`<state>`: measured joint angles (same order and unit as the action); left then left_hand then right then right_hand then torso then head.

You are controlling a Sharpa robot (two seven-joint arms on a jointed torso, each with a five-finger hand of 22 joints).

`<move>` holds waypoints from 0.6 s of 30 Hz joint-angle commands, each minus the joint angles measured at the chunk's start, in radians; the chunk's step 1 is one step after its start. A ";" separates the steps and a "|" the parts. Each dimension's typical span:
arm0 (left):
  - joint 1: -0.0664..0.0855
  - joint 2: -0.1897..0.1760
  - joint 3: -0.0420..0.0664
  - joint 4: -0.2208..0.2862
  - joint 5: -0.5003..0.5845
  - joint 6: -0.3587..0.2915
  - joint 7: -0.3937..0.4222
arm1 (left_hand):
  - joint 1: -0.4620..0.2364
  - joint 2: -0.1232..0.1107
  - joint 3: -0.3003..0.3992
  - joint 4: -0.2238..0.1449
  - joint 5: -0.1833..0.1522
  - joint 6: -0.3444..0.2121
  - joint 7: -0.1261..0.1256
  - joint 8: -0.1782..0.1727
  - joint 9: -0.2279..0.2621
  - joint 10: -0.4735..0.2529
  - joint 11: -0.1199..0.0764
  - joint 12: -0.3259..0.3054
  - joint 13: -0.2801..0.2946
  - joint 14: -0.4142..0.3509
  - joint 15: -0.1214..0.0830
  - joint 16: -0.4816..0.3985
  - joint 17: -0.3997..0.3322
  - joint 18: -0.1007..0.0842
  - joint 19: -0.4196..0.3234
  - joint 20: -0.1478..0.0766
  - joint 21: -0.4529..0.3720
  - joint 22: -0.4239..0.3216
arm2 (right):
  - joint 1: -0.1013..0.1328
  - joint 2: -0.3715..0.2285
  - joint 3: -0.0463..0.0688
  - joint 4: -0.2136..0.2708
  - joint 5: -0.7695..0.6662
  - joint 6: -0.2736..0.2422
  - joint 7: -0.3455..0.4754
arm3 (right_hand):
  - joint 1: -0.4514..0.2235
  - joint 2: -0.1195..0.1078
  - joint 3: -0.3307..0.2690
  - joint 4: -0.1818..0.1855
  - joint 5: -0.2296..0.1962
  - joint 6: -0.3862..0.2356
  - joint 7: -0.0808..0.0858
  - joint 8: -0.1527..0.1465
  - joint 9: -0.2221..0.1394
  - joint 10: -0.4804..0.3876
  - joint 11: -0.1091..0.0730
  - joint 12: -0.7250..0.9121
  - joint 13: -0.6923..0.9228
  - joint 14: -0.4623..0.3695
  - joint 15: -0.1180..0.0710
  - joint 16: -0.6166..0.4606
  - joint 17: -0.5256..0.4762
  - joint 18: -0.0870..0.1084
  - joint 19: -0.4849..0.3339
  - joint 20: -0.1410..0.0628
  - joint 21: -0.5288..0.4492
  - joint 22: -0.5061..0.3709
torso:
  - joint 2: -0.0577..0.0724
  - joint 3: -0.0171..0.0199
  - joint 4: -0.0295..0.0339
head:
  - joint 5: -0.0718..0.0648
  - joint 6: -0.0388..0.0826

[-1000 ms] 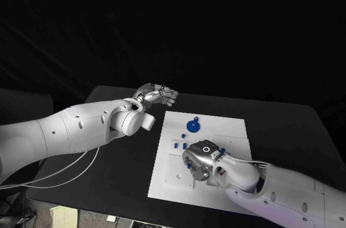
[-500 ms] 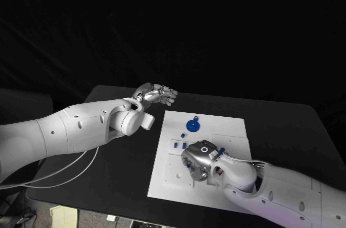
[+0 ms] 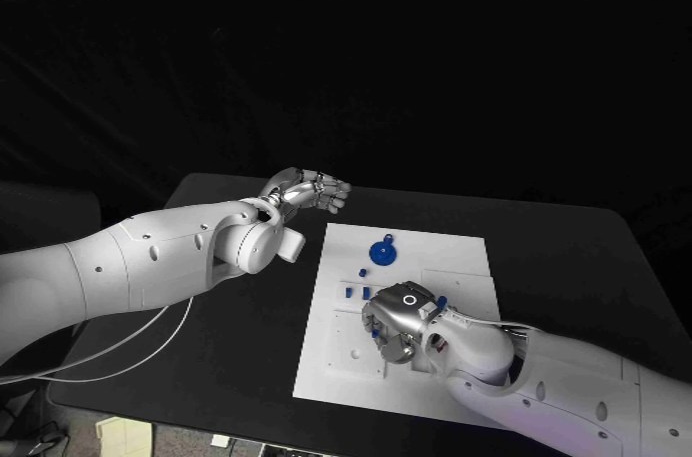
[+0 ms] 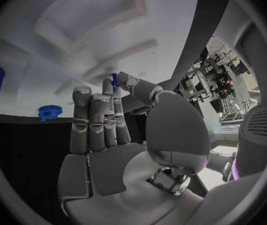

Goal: Assemble the parts on the task board

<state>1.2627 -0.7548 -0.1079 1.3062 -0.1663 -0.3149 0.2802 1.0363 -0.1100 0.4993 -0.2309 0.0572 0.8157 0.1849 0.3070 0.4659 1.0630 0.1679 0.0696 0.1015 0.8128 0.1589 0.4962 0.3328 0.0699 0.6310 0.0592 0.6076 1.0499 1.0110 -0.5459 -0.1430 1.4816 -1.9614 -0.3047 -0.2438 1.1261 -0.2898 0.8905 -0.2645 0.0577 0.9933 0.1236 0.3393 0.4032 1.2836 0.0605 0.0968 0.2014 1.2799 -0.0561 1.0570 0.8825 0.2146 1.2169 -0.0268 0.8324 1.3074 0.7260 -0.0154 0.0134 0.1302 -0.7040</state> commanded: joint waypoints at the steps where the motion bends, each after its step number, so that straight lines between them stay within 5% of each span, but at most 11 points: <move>1: 0.001 0.000 0.001 0.003 0.004 0.007 0.004 | -0.006 0.001 0.000 0.004 0.000 -0.006 -0.002 0.005 -0.002 -0.004 0.006 -0.001 -0.002 0.001 0.007 -0.005 0.002 0.020 -0.001 0.006 -0.007 0.001 | -0.001 -0.003 0.000 0.007 0.016 -0.058 -0.005 | -0.020 -0.012 -0.032 -0.026 -0.002 -0.070 0.037 -0.026 -0.008 -0.055 0.022 -0.028 -0.012 -0.027 0.027 -0.010 -0.003 0.046 -0.032 0.008 -0.012 0.019 | 0.001 0.0006 0.0007 | 0.001 -0.002; 7: 0.001 -0.002 0.001 0.002 0.004 0.007 0.001 | -0.006 0.001 0.000 0.004 0.000 -0.006 -0.001 0.005 -0.002 -0.004 0.006 -0.001 -0.002 0.001 0.007 -0.006 0.002 0.020 -0.001 0.006 -0.007 0.001 | 0.000 -0.018 0.000 0.023 0.008 -0.097 -0.022 | -0.022 -0.012 -0.077 -0.028 -0.003 -0.121 0.056 -0.043 -0.011 -0.110 0.043 -0.031 -0.020 -0.086 0.047 -0.010 -0.005 0.046 -0.095 0.024 -0.028 0.022 | 0.000 0.0006 0.0007 | 0.000 -0.002; 15: 0.001 -0.001 0.001 -0.001 0.004 0.007 0.001 | -0.005 0.002 0.001 0.004 0.001 -0.007 -0.001 0.005 -0.002 -0.003 0.006 0.000 -0.003 0.002 0.007 -0.006 0.003 0.020 -0.001 0.006 -0.007 0.002 | 0.020 -0.080 0.002 0.080 0.034 -0.150 -0.016 | -0.020 -0.013 -0.079 -0.027 -0.002 -0.121 0.056 -0.039 -0.009 -0.110 0.043 -0.028 -0.019 -0.093 0.047 -0.006 -0.006 0.047 -0.101 0.029 -0.028 0.022 | 0.000 0.0002 0.0014 | -0.006 0.001; 18: 0.001 -0.005 0.001 0.001 0.004 0.009 0.001 | -0.004 0.002 0.001 0.005 0.001 -0.007 -0.001 0.005 -0.002 -0.003 0.006 0.000 -0.003 0.002 0.007 -0.006 0.003 0.020 -0.001 0.005 -0.007 0.002 | 0.026 -0.118 0.014 0.112 0.073 -0.163 -0.007 | -0.023 -0.012 -0.078 -0.024 -0.003 -0.112 0.053 -0.031 -0.005 -0.100 0.040 -0.022 -0.015 -0.087 0.044 0.002 -0.007 0.047 -0.093 0.030 -0.023 0.021 | 0.000 0.0002 0.0020 | -0.007 0.002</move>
<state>1.2627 -0.7591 -0.1080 1.3048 -0.1663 -0.3148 0.2758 1.0363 -0.1100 0.4993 -0.2310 0.0572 0.8159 0.1851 0.3071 0.4650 1.0630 0.1678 0.0696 0.0998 0.8128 0.1589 0.4962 0.3347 0.0809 0.6310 0.0592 0.6037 1.0512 1.0350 -0.6558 -0.1319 1.5788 -1.9321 -0.4183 -0.2590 1.1107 -0.3023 0.8155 -0.2923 0.0582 0.8767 0.1776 0.3063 0.3978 1.1795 0.1030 0.0711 0.1849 1.1966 -0.0085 1.0573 0.8759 0.1937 1.1230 0.0002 0.8074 1.3083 0.7261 -0.0148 0.0145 0.1246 -0.7028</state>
